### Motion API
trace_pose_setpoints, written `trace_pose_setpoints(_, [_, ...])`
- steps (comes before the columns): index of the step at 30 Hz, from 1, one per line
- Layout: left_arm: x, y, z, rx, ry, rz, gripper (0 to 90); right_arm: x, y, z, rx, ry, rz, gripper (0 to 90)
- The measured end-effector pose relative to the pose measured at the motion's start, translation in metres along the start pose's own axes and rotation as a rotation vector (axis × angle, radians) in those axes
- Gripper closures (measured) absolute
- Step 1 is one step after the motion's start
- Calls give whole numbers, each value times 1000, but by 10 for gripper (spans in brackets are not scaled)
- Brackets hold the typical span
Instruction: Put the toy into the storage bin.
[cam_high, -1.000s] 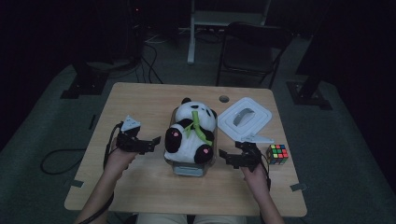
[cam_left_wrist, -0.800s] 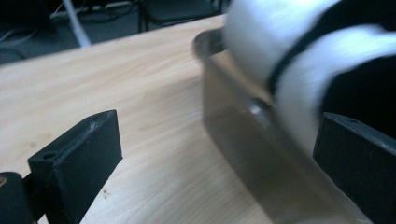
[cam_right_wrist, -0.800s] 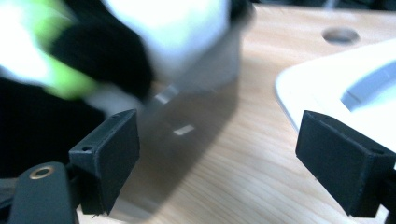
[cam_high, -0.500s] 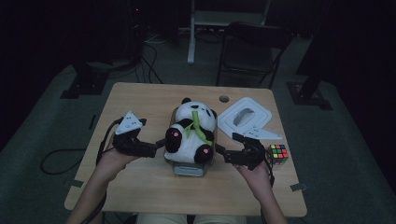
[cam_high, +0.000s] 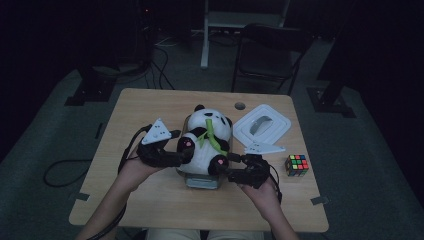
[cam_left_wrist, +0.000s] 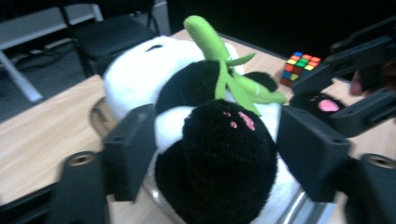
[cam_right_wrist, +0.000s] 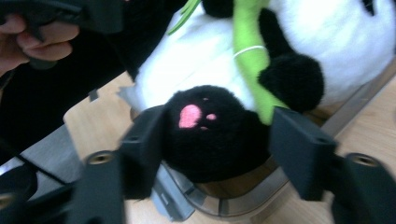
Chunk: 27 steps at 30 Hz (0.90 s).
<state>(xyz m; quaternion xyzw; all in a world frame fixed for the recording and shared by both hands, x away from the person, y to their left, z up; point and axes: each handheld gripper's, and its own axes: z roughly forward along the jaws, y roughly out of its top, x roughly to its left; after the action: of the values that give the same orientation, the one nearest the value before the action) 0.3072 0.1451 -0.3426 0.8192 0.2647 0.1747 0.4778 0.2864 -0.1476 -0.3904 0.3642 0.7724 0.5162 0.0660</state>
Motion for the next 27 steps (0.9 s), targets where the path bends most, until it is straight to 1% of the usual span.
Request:
trace_pose_setpoints(2, [-1,-1,1,-3,-30,0,516,2,1,-3,-3,-8,-13,582])
trace_pose_setpoints(3, [-1,-2,2,2,-25,2,537,3,2,-4,0,-14,-20,612])
trace_pose_setpoints(6, [0,-5,6,36,-41,1,581,3,4,-4,19,-24,-35,646])
trace_pose_setpoints(7, [0,-7,8,55,-42,1,587,3,3,-4,26,-27,-38,650])
trace_pose_setpoints(8, [-1,-10,11,76,-51,4,594,2,3,-3,38,-28,-43,650])
trace_pose_setpoints(9, [-1,-12,13,101,-55,16,596,2,2,-1,52,-30,-48,651])
trace_pose_setpoints(12, [-3,-20,22,163,-68,24,595,1,-2,5,88,-31,-47,651])
trace_pose_setpoints(15, [-2,-27,29,193,-75,8,594,-2,-5,10,103,-28,-33,651])
trace_pose_setpoints(16, [-2,-27,29,193,-75,8,594,-3,-6,11,105,-29,-31,652])
trace_pose_setpoints(17, [-1,-31,33,215,-75,5,595,-3,-7,12,108,-29,-29,652])
trace_pose_setpoints(18, [-1,-31,33,215,-75,5,595,-3,-7,12,108,-29,-29,652])
trace_pose_setpoints(19, [0,-36,38,238,-79,2,596,-5,-8,15,117,-31,-24,653])
trace_pose_setpoints(20, [0,-36,38,238,-79,2,596,-5,-8,15,117,-31,-24,653])
trace_pose_setpoints(21, [0,-41,43,259,-82,1,595,-6,-9,19,136,-35,-25,653])
trace_pose_setpoints(22, [0,-43,44,258,-88,1,594,-7,-10,21,136,-31,-21,653])
trace_pose_setpoints(24, [-1,-44,45,255,-88,3,593,-8,-11,23,131,-22,-14,634])
trace_pose_setpoints(25, [-1,-44,45,252,-88,2,588,-8,-10,23,126,-22,-9,595])
trace_pose_setpoints(26, [-1,-44,44,248,-89,-1,575,-9,-10,23,118,-19,-5,537])
trace_pose_setpoints(27, [-1,-44,44,248,-89,-1,555,-9,-9,23,113,-15,3,503])
